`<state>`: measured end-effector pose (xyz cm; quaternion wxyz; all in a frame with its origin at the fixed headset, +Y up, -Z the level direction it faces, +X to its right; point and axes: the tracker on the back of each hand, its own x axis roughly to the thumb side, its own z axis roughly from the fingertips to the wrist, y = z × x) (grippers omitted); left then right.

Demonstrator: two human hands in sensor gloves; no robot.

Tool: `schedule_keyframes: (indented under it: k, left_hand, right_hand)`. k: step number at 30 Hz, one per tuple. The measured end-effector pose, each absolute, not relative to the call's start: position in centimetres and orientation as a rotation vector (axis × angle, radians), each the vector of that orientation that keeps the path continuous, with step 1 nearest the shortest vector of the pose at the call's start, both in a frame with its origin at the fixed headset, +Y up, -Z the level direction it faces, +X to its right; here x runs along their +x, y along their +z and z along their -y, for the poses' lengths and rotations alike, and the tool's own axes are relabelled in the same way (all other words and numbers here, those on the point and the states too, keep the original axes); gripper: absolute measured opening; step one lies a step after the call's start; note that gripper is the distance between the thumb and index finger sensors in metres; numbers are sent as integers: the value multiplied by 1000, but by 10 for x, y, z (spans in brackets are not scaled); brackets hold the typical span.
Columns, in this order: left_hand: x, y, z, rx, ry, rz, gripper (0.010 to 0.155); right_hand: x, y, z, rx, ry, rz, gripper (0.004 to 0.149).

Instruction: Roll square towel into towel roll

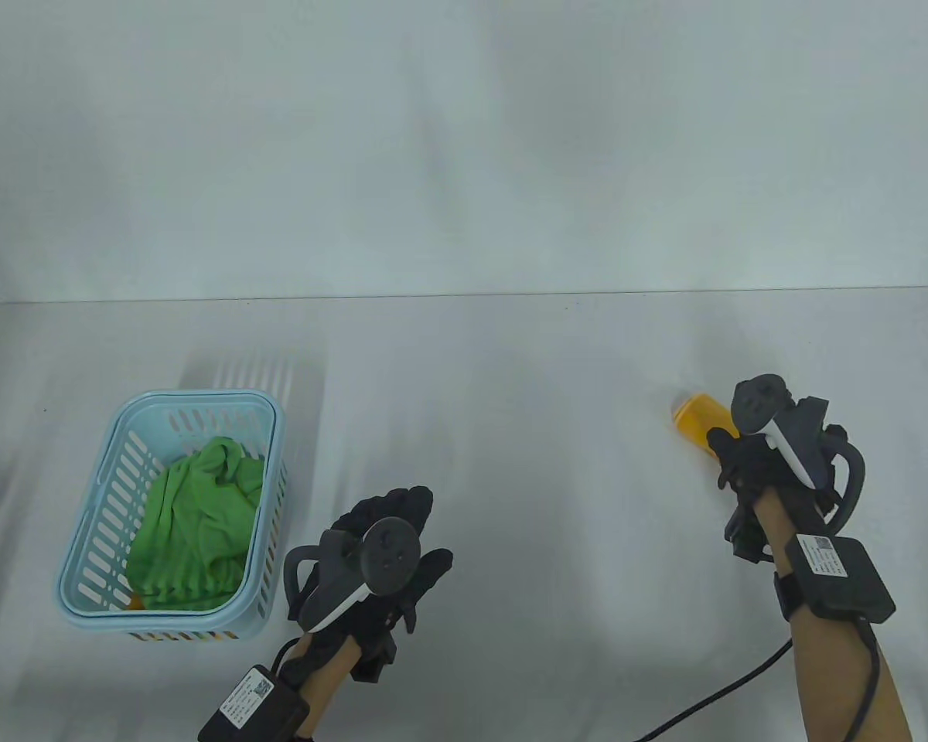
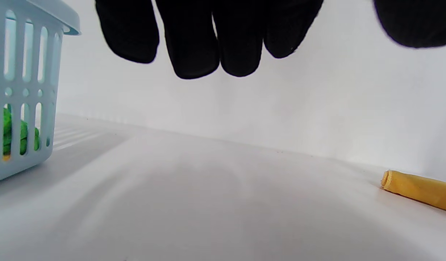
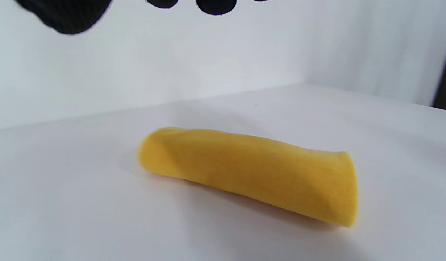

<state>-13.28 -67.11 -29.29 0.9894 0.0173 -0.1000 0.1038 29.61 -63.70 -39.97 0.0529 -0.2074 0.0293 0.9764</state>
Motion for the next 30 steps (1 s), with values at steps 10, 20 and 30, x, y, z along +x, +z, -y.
schedule_keyframes:
  k: [10,20,30]
  left_hand:
    - [-131,-285,657,115,198,196,88]
    - [-162,-289,582,178,152,104,89]
    - [-233,-314,545,123,86,-88,87]
  right_hand:
    - [212,-358,614,-196,2962,37,79]
    - [127,-306,632,144,2787,136,81]
    - [96,-284,669,324,2781,121,81]
